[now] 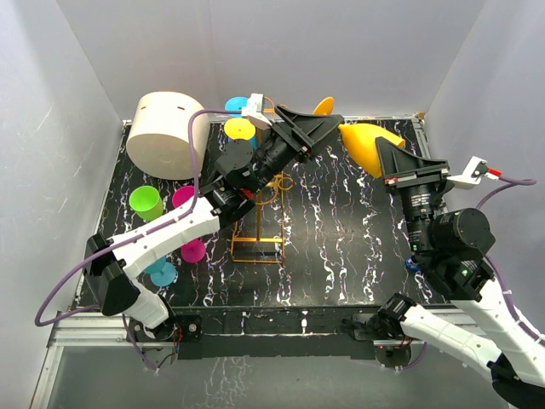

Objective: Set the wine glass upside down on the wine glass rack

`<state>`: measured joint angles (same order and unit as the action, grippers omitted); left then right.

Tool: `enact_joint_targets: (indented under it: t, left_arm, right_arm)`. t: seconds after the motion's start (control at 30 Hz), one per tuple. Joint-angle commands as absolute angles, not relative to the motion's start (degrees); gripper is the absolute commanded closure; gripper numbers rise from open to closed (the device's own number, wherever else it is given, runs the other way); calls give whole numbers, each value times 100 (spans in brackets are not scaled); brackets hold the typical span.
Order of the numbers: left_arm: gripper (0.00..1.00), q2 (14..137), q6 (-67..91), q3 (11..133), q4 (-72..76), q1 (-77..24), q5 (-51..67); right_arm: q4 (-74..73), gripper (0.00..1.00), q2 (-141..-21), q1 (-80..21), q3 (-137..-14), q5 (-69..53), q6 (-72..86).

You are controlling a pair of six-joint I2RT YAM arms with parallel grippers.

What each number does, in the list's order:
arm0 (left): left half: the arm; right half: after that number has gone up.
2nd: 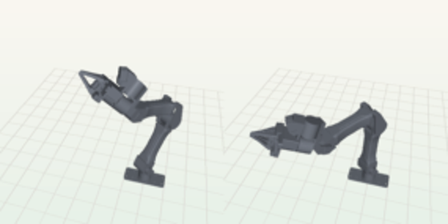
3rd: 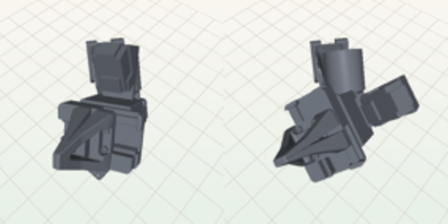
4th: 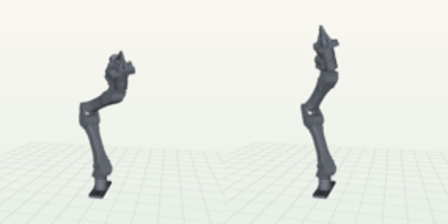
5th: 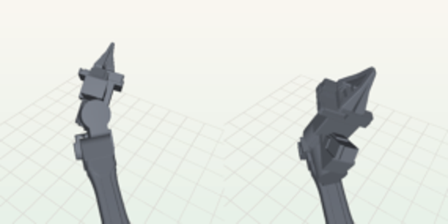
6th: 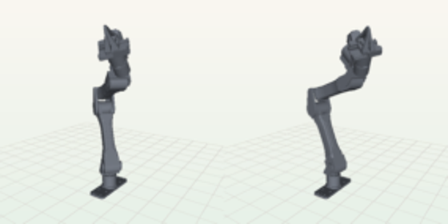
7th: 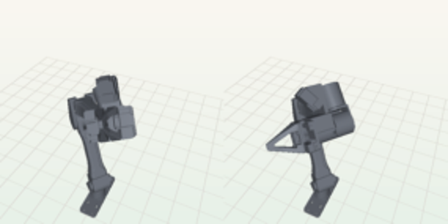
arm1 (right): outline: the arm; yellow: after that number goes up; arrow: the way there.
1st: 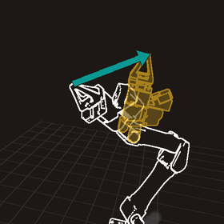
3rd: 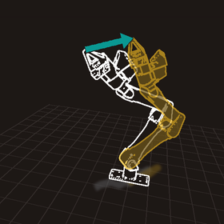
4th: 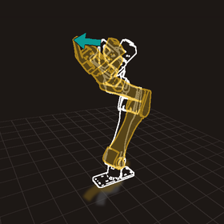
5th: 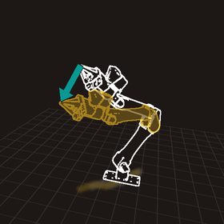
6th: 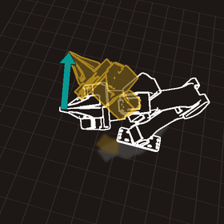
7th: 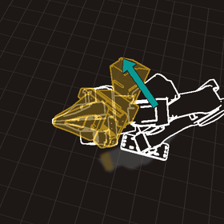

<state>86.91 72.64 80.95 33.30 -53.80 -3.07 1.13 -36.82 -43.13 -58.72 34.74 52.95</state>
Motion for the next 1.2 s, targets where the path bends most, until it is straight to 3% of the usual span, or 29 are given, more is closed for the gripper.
enact_joint_targets:
  t: [0.0, 0.2, 0.6, 0.87, 1.0, 1.03, 1.17]
  left_arm:
    - [38, 8632, 7320, 8082, 3850, -5403, -961]
    - [52, 8720, 7328, 8186, 3854, -5399, -1150]
    - [58, 8886, 7383, 8410, 3975, -5402, -1126]
    - [99, 8787, 7213, 8301, 4306, -5398, -1130]
    - [100, 8735, 6927, 8337, 4376, -5405, -1168]
    - [100, 8719, 6837, 8348, 4402, -5401, -1173]
    - [100, 8643, 6193, 8412, 4576, -5350, -1141]
  right_arm:
    - [464, 100, -3665, -4336, -5783, 3231, 5458]
    - [509, 100, -3650, -4341, -5692, 2935, 5488]
    - [749, 100, -3577, -4341, -5611, 2342, 5242]
    - [493, 100, -3551, -4339, -5582, 2342, 5303]
    - [207, 100, -3639, -4334, -5750, 2360, 5285]
    - [128, 96, -3665, -4335, -5810, 2364, 5270]
    - [-155, 51, -3726, -4340, -5999, 2330, 5137]
